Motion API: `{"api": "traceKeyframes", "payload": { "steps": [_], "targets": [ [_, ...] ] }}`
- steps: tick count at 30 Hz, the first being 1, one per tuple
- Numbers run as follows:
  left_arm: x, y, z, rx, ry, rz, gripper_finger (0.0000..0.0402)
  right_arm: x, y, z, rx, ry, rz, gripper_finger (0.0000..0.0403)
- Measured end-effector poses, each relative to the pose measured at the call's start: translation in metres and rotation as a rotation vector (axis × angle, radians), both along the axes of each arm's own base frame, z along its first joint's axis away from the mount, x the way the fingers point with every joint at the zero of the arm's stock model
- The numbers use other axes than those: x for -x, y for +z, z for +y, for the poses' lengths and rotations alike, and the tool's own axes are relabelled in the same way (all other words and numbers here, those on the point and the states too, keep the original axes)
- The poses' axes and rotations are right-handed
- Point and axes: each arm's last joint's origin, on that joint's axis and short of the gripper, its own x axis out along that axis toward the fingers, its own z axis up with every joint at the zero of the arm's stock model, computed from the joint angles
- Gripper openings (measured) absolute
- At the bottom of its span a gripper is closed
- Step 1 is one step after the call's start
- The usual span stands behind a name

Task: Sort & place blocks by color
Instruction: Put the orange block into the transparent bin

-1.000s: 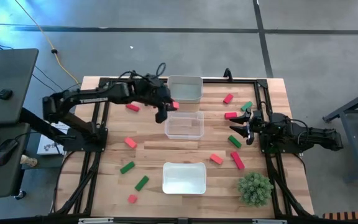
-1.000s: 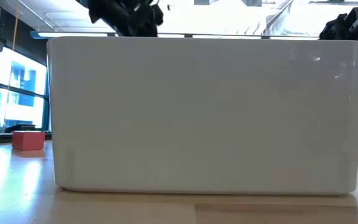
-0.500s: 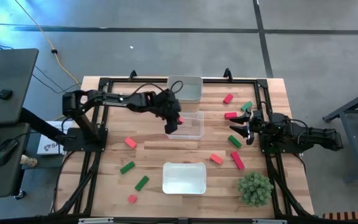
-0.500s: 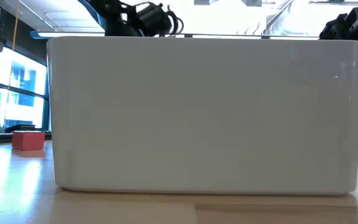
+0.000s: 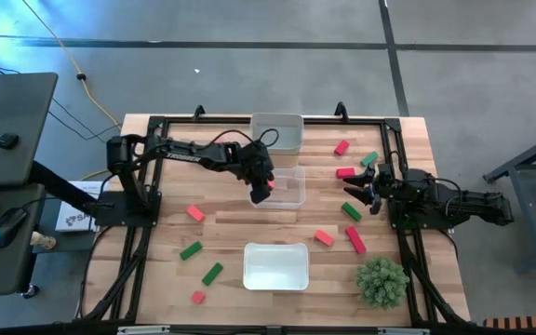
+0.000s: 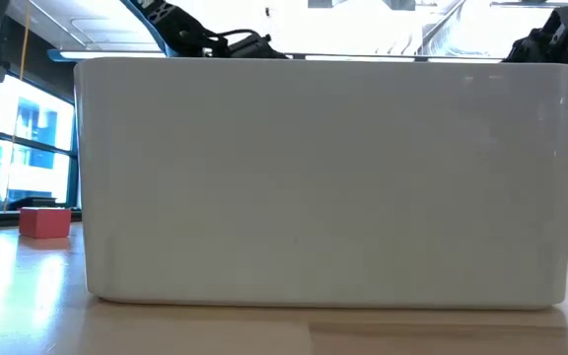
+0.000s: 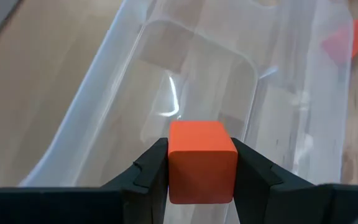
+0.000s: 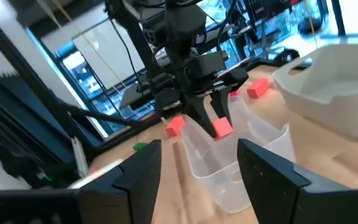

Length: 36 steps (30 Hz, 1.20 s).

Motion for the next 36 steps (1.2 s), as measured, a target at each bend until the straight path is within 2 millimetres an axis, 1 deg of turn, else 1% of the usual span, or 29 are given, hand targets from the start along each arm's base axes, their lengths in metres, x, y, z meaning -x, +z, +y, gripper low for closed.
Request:
{"api": "traceKeyframes", "payload": {
  "steps": [4, 8, 14, 20, 23, 26, 30, 36],
  "targets": [
    [0.0, 0.0, 0.0, 0.005, 0.007, -0.001, 0.0113, 0.0, 0.0, 0.0, -0.106, -0.004, -0.013, 0.02],
    [0.0, -0.001, 0.001, 0.017, 0.025, 0.001, 0.0115, 0.0, 0.0, -0.001, -0.106, -0.023, -0.02, 0.02],
    [-0.001, -0.011, 0.002, 0.041, 0.044, 0.028, 0.0117, 0.0, 0.001, -0.002, -0.108, -0.055, -0.027, 0.02],
    [-0.002, -0.011, 0.002, 0.042, 0.044, 0.029, 0.0118, 0.0, 0.001, -0.002, -0.108, -0.07, -0.03, 0.02],
    [-0.002, -0.011, 0.002, 0.044, 0.047, 0.029, 0.0119, 0.0, 0.002, -0.002, -0.149, -0.085, -0.042, 0.02],
    [-0.002, -0.011, 0.002, 0.054, 0.062, 0.028, 0.0129, 0.001, 0.002, -0.003, -0.187, -0.105, -0.058, 0.02],
    [-0.002, -0.011, 0.002, 0.057, 0.065, 0.028, 0.0154, 0.001, 0.002, -0.003, -0.193, -0.111, -0.061, 0.02],
    [-0.002, -0.011, 0.002, 0.057, 0.065, 0.028, 0.0181, 0.001, 0.003, -0.006, -0.236, -0.194, -0.089, 0.02]
  ]
}}
